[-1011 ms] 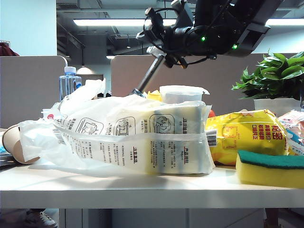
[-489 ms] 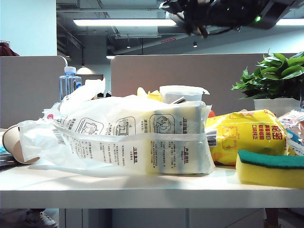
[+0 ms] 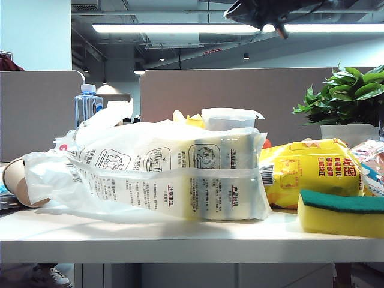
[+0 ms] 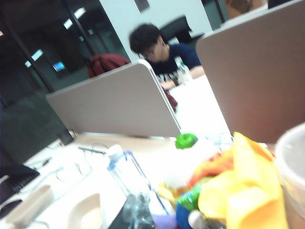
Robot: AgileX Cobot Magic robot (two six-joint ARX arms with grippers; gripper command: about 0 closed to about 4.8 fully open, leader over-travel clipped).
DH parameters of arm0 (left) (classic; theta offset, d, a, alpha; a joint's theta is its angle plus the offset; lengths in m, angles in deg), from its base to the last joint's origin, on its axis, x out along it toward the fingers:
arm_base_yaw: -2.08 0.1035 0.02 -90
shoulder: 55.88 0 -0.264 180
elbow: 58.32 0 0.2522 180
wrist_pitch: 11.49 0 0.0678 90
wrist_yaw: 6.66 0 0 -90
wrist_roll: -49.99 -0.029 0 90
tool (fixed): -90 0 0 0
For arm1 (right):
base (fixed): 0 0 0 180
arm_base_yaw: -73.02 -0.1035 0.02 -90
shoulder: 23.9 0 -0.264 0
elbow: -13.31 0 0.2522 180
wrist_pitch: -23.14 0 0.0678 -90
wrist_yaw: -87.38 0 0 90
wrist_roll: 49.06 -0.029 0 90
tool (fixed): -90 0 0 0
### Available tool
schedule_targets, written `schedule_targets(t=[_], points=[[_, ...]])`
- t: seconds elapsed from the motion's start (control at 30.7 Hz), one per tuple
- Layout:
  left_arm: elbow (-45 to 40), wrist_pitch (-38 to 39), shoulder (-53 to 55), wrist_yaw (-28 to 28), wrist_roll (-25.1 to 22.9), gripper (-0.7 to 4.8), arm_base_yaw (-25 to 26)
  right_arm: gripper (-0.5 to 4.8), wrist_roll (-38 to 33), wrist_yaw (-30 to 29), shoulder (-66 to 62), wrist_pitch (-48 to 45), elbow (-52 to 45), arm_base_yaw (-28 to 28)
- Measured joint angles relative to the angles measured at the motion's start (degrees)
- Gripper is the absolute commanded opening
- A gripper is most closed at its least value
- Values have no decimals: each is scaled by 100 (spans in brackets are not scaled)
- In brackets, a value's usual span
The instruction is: Pick up the metal ice scoop from the table and place it inside the transparent plastic box.
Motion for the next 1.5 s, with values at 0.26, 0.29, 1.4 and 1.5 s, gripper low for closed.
schedule_targets(t=[0.26,0.29,1.4,1.5], points=[[0,0,0,0,0,-5,0,-8,1104,55,1067,1657,-356,28],[0,0,0,0,0,-5,0,-8,1202,55,1294,1794,-527,37],[0,0,4,0,0,-5,0,-7,2857,1263,8334,6900,-3091,122],[0,0,4,0,0,-5,0,-7,2859,1552,8937,6867,-3344,125]])
